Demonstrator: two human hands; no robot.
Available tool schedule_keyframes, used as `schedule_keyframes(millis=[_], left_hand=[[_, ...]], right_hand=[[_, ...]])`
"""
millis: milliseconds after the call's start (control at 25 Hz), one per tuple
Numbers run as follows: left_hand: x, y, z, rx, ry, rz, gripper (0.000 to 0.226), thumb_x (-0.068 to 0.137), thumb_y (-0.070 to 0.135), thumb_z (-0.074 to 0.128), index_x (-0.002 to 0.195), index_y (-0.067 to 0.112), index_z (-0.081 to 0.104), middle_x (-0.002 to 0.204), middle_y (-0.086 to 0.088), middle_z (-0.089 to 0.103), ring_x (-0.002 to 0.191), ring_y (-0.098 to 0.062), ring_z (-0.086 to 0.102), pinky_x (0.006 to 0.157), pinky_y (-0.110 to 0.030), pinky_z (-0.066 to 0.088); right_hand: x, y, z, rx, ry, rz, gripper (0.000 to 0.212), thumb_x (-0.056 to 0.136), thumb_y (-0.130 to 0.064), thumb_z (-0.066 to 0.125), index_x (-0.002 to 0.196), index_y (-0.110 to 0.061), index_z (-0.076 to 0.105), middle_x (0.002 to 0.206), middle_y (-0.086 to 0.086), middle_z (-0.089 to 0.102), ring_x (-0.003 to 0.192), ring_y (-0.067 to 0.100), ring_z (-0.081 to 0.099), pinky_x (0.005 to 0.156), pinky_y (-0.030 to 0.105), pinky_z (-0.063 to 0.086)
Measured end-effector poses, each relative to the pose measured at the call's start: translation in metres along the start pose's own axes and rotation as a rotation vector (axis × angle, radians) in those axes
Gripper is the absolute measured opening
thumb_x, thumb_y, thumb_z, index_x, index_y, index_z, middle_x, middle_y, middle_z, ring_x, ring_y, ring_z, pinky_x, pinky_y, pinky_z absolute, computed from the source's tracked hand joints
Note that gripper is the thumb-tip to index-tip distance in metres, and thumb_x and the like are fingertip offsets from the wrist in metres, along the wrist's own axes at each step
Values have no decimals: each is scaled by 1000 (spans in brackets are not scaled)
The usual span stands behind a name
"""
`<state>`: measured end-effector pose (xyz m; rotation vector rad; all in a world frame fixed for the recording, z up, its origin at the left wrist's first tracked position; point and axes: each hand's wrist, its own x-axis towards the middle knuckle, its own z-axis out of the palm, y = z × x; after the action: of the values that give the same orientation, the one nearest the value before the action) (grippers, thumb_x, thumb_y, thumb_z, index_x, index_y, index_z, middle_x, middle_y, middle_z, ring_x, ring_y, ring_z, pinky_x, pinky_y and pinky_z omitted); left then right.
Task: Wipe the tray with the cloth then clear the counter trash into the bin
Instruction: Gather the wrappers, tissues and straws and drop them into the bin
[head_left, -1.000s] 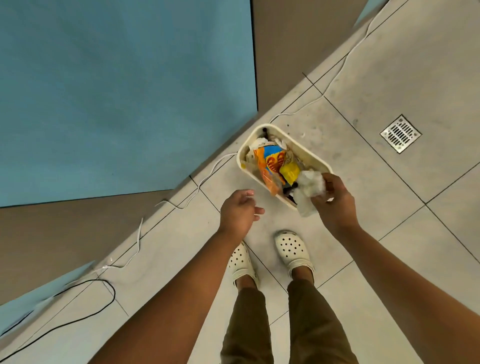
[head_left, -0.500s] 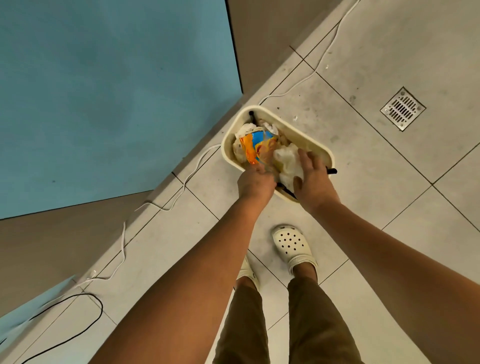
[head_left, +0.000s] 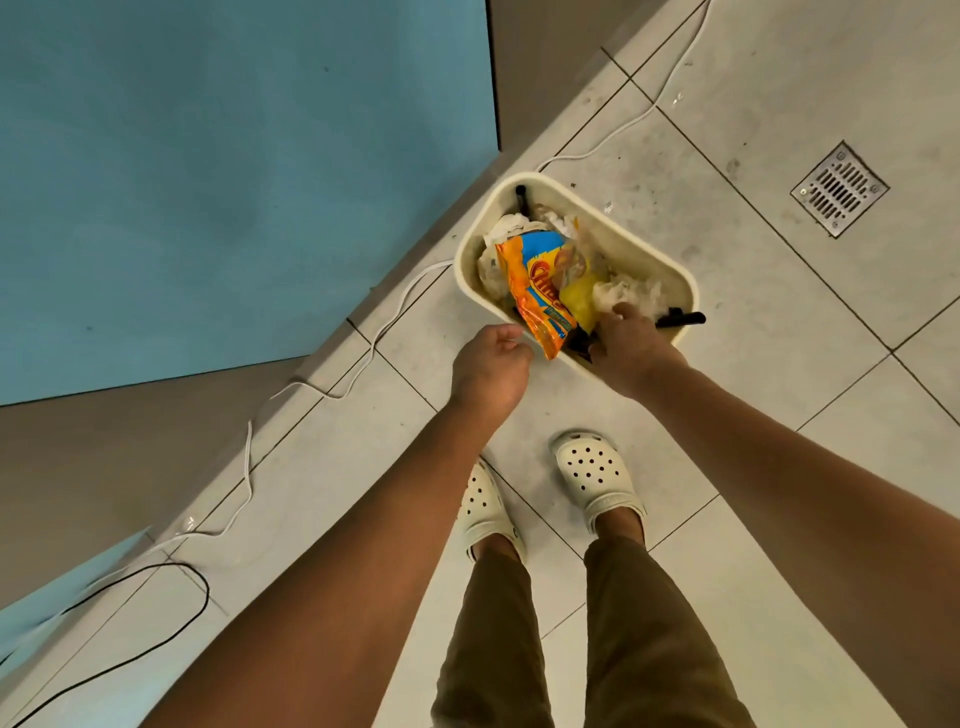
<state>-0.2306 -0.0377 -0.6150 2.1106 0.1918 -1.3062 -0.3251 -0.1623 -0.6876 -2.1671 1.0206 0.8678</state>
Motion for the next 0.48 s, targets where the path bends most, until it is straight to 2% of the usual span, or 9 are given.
schedule_keyframes(millis=[160, 320, 400, 480], left_hand=[[-23, 0, -17, -67, 29, -34, 27, 89, 11, 47, 113, 15, 58, 96, 0, 59, 79, -17, 60, 73, -27, 46], [-73, 30, -33, -148, 37, -8, 24, 89, 10, 47, 108, 17, 59, 85, 5, 58, 68, -9, 57, 59, -21, 44], [-105, 53, -47, -190, 55, 33, 23, 90, 9, 47, 107, 17, 60, 84, 6, 58, 69, -9, 57, 57, -19, 43], [-143, 81, -65, -229, 83, 92, 24, 90, 8, 48, 109, 14, 60, 86, 5, 58, 72, -10, 56, 57, -17, 43]], right_hand=[[-54, -5, -9, 179, 216, -109, 36, 85, -10, 52, 121, -12, 57, 129, 15, 37, 123, 35, 36, 98, 40, 39], [-119, -20, -47, 289, 167, -214, 40, 84, -4, 53, 121, -15, 59, 126, 11, 40, 122, 28, 39, 98, 30, 37], [-144, -34, -83, 279, 191, -294, 35, 84, -4, 54, 116, -14, 62, 124, 9, 43, 115, 27, 47, 92, 24, 37], [-164, -55, -129, 318, 210, -368, 29, 84, -4, 55, 111, -12, 64, 122, 10, 47, 105, 27, 54, 90, 26, 41]])
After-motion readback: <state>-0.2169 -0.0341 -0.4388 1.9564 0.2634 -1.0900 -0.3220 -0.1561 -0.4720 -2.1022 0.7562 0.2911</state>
